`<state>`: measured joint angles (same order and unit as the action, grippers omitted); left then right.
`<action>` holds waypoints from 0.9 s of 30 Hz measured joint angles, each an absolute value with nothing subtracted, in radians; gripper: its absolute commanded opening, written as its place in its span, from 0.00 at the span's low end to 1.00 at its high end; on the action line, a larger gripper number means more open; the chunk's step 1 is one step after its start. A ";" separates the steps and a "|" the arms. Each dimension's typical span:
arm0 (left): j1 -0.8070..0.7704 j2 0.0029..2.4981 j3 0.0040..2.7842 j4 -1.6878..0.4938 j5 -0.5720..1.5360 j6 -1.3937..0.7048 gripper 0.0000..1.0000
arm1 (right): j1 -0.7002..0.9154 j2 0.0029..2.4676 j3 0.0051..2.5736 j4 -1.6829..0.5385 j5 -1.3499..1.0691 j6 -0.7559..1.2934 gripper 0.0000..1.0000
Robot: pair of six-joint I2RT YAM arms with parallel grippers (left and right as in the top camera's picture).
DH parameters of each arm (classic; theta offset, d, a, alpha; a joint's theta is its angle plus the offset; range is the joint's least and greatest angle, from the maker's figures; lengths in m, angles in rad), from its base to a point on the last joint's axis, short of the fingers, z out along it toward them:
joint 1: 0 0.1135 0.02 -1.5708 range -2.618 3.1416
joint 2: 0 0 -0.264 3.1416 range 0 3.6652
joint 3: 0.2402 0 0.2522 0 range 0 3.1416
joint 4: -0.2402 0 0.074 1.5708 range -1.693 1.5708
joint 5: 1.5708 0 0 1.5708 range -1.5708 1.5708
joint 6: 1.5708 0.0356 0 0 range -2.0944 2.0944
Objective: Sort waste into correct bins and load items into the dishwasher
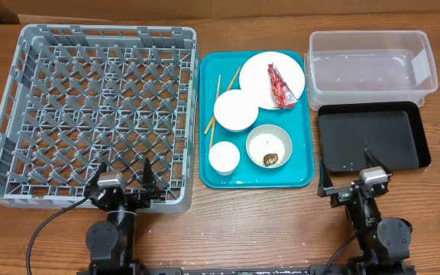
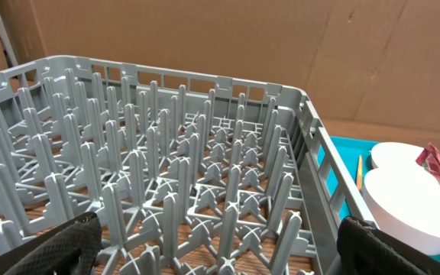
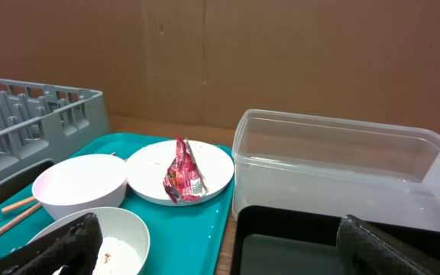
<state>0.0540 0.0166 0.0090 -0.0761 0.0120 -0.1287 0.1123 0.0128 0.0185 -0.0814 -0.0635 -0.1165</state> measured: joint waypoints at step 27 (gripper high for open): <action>0.054 0.017 0.102 -0.106 0.106 -0.119 1.00 | 0.112 0.013 0.072 -0.083 -0.075 -0.056 1.00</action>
